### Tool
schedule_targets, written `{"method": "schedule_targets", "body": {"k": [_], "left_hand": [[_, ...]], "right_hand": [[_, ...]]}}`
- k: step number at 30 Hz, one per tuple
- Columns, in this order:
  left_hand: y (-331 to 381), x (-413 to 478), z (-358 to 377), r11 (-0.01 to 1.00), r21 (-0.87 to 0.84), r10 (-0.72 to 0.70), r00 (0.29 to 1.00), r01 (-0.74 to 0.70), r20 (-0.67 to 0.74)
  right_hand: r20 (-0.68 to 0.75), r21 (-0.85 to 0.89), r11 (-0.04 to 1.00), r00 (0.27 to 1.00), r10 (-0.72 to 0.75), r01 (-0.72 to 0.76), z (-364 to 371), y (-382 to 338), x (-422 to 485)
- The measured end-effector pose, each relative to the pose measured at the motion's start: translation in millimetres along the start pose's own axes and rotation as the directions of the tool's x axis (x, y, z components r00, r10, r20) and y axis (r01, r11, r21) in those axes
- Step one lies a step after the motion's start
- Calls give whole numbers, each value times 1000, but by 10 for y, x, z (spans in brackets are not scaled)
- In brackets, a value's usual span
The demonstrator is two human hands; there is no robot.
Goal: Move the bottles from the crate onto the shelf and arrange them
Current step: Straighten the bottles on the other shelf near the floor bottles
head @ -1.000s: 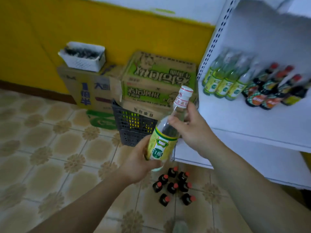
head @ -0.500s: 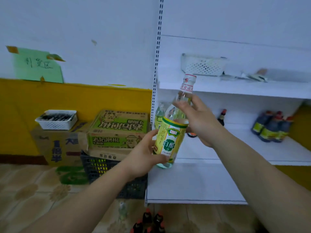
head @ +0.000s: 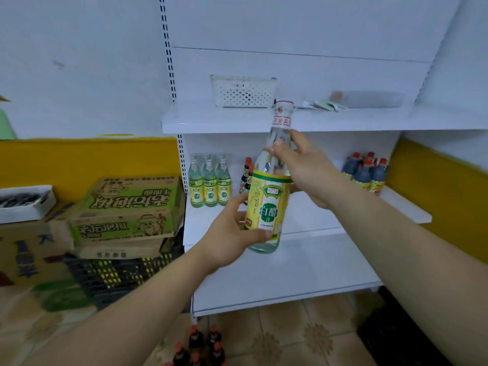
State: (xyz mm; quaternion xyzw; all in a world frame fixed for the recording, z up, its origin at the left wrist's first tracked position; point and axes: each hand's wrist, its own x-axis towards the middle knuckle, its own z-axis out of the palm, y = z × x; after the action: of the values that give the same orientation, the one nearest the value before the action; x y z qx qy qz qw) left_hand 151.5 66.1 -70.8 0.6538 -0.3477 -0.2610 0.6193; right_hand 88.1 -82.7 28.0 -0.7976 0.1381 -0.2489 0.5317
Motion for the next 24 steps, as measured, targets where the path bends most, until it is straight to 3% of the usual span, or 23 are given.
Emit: {"method": "schedule_targets", "body": {"k": [7,15,24], "left_hand": [[-403,608,-85,997,-41,-67,997,69,47],[-1041,1370,-314,985,-17,-168,980,171,110],[-1797,1675,-586,947,59,-318,948,316,23]], "right_hand": [[-2,-31,993,993,115,-115,17,505,566],[70,-106,987,989,130,-123,239,1216,1214],[326,-128,988,937,127,-89,645,2042,1730]]}}
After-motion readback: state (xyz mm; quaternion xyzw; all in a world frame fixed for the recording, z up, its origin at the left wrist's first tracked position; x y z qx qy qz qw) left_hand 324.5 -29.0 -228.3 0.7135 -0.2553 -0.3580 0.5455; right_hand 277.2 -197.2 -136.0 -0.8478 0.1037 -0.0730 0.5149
